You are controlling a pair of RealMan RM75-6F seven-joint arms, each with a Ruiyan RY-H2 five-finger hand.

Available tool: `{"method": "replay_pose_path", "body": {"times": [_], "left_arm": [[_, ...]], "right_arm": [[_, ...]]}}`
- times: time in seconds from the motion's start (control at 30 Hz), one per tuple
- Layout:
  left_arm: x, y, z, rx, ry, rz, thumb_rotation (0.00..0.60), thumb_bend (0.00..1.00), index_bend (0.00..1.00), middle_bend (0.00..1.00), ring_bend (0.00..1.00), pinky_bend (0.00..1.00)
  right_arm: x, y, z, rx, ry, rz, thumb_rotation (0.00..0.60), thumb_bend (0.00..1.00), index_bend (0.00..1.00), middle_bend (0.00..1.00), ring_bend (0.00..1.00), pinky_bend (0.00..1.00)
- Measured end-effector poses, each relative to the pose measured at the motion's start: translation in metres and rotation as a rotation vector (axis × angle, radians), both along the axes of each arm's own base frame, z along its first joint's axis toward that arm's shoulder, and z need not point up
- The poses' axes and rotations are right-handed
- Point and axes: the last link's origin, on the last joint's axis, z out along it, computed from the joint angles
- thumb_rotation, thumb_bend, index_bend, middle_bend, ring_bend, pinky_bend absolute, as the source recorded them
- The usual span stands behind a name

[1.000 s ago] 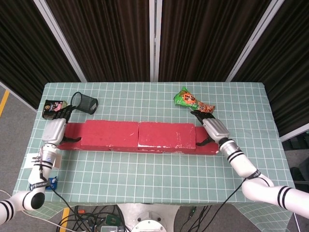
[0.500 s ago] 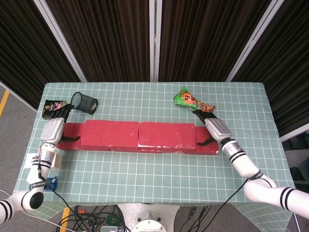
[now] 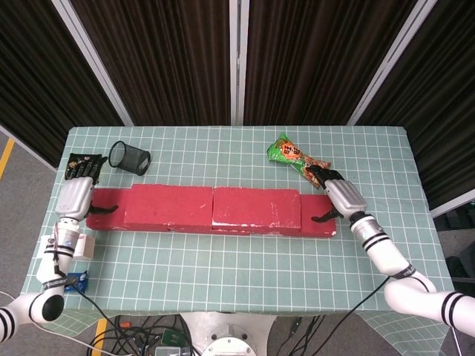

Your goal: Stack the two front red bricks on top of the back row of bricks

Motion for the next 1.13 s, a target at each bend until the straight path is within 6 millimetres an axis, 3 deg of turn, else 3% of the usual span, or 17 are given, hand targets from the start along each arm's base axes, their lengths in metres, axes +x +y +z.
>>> {"method": "replay_pose_path", "body": {"times": [0.23,0.37,0.5,0.63,0.83,0.97,1.13], "left_arm": [[-0.008,-0.021,0.029,0.060,0.042,0.014,0.600,0.02,0.04,0.00,0.00,0.00],[-0.014,-0.045,0.039,0.050,0.069,0.013,0.600,0.01,0.04,0.00,0.00,0.00],[-0.023,-0.074,0.043,-0.005,0.119,0.018,0.600,0.00,0.04,0.00,0.00,0.00],[-0.027,-0.107,0.043,-0.076,0.149,0.038,0.600,0.00,0.04,0.00,0.00,0.00],[-0.030,-0.138,0.048,-0.042,0.210,0.006,0.600,0.00,0.04,0.00,0.00,0.00],[-0.039,-0.162,0.052,0.032,0.227,0.019,0.600,0.00,0.04,0.00,0.00,0.00],[-0.046,-0.181,0.052,0.084,0.231,0.016,0.600,0.00,0.04,0.00,0.00,0.00]], "right_arm": [[-0.014,0.015,0.034,-0.095,0.006,0.018,0.600,0.01,0.00,0.00,0.00,0.00],[-0.025,0.032,0.054,-0.174,0.026,0.042,0.600,0.00,0.00,0.00,0.00,0.00],[-0.043,0.061,0.073,-0.251,0.071,0.049,0.600,0.00,0.00,0.00,0.00,0.00],[-0.071,0.103,0.085,-0.306,0.125,0.014,0.600,0.00,0.00,0.00,0.00,0.00],[-0.105,0.159,0.092,-0.366,0.174,-0.048,0.600,0.00,0.00,0.00,0.00,0.00],[-0.125,0.191,0.082,-0.368,0.189,-0.087,0.600,0.00,0.00,0.00,0.00,0.00],[-0.131,0.206,0.073,-0.362,0.183,-0.083,0.600,0.00,0.00,0.00,0.00,0.00]]}}
